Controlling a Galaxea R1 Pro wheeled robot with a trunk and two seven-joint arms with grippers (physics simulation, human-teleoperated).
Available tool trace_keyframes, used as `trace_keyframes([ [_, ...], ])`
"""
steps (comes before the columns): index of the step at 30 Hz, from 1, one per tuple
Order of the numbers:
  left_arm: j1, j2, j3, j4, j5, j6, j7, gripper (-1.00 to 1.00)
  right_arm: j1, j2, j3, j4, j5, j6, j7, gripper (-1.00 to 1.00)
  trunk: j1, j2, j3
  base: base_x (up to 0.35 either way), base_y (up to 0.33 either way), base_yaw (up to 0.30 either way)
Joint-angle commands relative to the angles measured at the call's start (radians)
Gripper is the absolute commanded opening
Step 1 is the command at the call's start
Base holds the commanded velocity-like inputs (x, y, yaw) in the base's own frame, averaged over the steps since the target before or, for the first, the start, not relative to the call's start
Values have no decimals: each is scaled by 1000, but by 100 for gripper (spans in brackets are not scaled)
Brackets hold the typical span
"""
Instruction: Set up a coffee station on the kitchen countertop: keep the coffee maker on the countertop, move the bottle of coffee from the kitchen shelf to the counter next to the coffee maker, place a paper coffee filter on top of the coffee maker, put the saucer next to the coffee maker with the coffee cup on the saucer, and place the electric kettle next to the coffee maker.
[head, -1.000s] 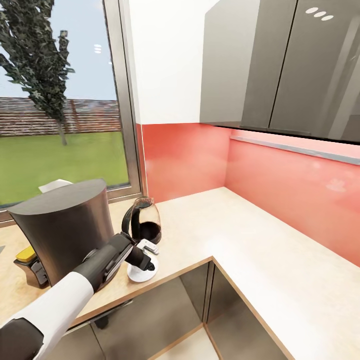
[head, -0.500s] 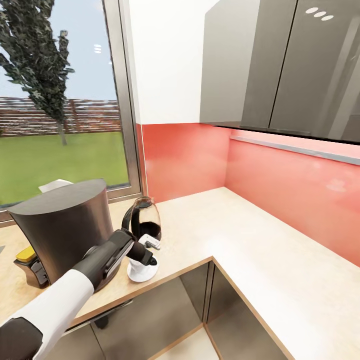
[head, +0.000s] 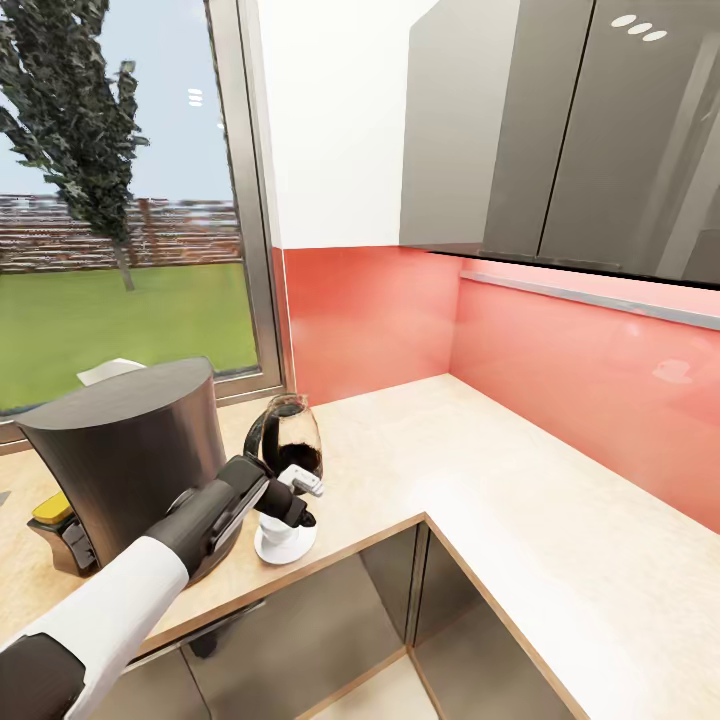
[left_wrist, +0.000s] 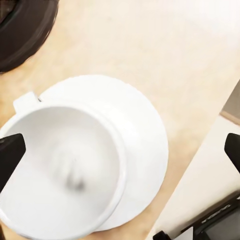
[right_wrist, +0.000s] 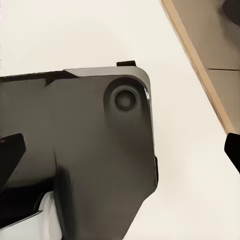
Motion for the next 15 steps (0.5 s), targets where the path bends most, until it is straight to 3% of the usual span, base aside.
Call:
trace_keyframes([
  [1, -1, 1, -3, -1, 4, 4, 1, 100, -1, 2, -4, 0, -5, -4, -1, 100, 1, -2, -2, 0, 0, 0],
  [8, -2, 0, -2, -3, 5, 4, 1, 100, -1, 6, -5, -1, -6, -4, -2, 100, 1, -2, -2, -7, -1, 0],
  [15, 0, 0, -3, -40, 4, 4, 1, 100, -1, 6, -6, -1, -6, -4, -2, 100, 1, -2, -2, -198, -146, 0],
])
